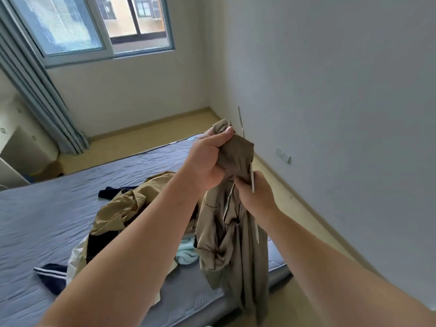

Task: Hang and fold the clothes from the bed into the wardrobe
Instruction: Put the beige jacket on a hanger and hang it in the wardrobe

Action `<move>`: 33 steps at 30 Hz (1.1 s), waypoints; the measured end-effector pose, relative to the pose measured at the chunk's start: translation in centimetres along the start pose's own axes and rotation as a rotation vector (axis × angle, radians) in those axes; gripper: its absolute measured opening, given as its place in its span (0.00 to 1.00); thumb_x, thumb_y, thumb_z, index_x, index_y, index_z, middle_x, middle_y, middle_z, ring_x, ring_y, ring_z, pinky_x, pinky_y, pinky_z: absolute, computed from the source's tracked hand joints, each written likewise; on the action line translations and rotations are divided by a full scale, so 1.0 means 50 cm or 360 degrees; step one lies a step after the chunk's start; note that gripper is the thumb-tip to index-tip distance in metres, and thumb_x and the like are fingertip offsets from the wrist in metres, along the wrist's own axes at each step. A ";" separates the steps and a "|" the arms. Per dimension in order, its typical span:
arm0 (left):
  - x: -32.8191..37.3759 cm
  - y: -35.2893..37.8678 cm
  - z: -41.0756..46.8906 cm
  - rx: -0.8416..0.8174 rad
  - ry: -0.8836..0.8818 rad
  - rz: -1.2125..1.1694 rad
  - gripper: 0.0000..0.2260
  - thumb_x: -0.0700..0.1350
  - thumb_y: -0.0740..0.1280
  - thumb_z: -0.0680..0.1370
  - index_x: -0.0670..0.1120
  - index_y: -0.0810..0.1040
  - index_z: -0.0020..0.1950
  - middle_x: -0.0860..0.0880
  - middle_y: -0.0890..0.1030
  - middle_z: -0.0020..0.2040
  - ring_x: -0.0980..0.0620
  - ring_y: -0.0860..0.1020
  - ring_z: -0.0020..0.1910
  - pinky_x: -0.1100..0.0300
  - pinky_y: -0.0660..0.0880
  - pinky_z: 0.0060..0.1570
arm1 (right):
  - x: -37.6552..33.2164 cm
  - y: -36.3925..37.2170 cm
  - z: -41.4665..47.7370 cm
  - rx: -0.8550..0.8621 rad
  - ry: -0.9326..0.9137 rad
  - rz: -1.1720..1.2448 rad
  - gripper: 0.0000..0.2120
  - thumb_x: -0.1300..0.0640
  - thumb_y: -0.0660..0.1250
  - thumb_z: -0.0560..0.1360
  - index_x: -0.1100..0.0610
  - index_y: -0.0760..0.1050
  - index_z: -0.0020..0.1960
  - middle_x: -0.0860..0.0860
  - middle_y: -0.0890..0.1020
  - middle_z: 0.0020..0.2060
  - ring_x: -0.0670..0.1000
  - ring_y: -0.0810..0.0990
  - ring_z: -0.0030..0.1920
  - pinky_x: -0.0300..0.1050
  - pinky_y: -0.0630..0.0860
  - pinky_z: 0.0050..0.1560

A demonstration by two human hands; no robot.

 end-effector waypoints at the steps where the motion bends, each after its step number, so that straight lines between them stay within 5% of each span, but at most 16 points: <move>1: -0.002 -0.003 -0.002 0.0013 0.0016 0.0015 0.04 0.35 0.63 0.82 0.42 0.75 0.55 0.43 0.77 0.40 0.47 0.78 0.37 0.55 0.81 0.38 | 0.003 -0.008 0.000 0.0017 0.0015 -0.0001 0.10 0.54 0.65 0.80 0.61 0.72 0.46 0.59 0.76 0.42 0.57 0.76 0.43 0.48 0.70 0.44; 5: -0.010 -0.038 0.001 0.0172 0.0088 0.0126 0.04 0.36 0.66 0.81 0.43 0.74 0.53 0.44 0.78 0.39 0.49 0.79 0.35 0.57 0.79 0.34 | 0.015 -0.036 -0.004 0.0104 0.0181 0.0188 0.08 0.63 0.61 0.78 0.63 0.76 0.54 0.58 0.81 0.46 0.59 0.78 0.46 0.53 0.76 0.49; 11: -0.053 -0.083 0.031 0.0243 -0.0006 0.0295 0.06 0.38 0.68 0.79 0.48 0.75 0.49 0.47 0.80 0.38 0.50 0.79 0.34 0.56 0.79 0.36 | 0.013 -0.091 -0.009 0.0324 0.0241 0.0323 0.08 0.63 0.62 0.74 0.55 0.67 0.38 0.53 0.74 0.33 0.54 0.70 0.35 0.46 0.67 0.35; 16: -0.125 -0.108 0.049 0.0200 -0.0259 0.0523 0.08 0.37 0.64 0.72 0.50 0.71 0.44 0.50 0.73 0.36 0.54 0.74 0.29 0.58 0.75 0.38 | 0.011 -0.129 -0.024 0.0431 0.0192 0.0342 0.12 0.54 0.67 0.77 0.51 0.73 0.35 0.44 0.75 0.28 0.49 0.72 0.32 0.43 0.68 0.35; 20: -0.218 -0.137 0.044 0.0082 -0.0593 0.1224 0.19 0.36 0.69 0.67 0.45 0.76 0.57 0.42 0.81 0.49 0.44 0.81 0.48 0.50 0.79 0.53 | 0.014 -0.149 -0.030 0.0530 0.0289 0.0390 0.12 0.50 0.64 0.81 0.58 0.79 0.45 0.50 0.80 0.36 0.52 0.77 0.38 0.44 0.71 0.37; 23: -0.302 -0.152 0.015 -0.0176 -0.0771 0.1739 0.30 0.43 0.77 0.62 0.50 0.76 0.63 0.49 0.83 0.51 0.52 0.82 0.46 0.58 0.82 0.48 | 0.016 -0.162 -0.032 0.0621 0.0408 0.0475 0.10 0.54 0.62 0.80 0.58 0.79 0.50 0.54 0.82 0.42 0.56 0.80 0.44 0.51 0.78 0.46; 25: -0.360 -0.165 -0.005 -0.0471 -0.0944 0.1921 0.43 0.48 0.80 0.61 0.52 0.69 0.75 0.52 0.81 0.60 0.55 0.81 0.54 0.62 0.79 0.51 | 0.017 -0.171 -0.035 0.0701 0.0471 0.0515 0.10 0.54 0.61 0.79 0.59 0.79 0.51 0.54 0.83 0.43 0.56 0.81 0.45 0.51 0.78 0.49; 29: -0.445 -0.177 -0.049 -0.0776 -0.1212 0.1950 0.60 0.60 0.80 0.58 0.59 0.50 0.82 0.53 0.66 0.78 0.49 0.67 0.75 0.49 0.65 0.74 | 0.024 -0.185 -0.037 0.0805 0.0587 0.0698 0.07 0.59 0.60 0.78 0.57 0.77 0.50 0.55 0.82 0.46 0.56 0.80 0.46 0.48 0.77 0.48; 33: -0.506 -0.176 -0.072 -0.0526 -0.1179 0.2249 0.60 0.64 0.78 0.63 0.53 0.41 0.82 0.46 0.67 0.76 0.45 0.72 0.70 0.54 0.75 0.62 | 0.038 -0.200 -0.041 0.0916 0.0669 0.0852 0.07 0.60 0.59 0.78 0.55 0.74 0.43 0.52 0.80 0.42 0.50 0.78 0.38 0.38 0.73 0.33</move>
Point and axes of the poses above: each hand's wrist, its own z-axis towards the middle knuckle, its own y-axis out of the palm, x = y × z, the point moved 2 cm from there along z, towards the middle knuckle
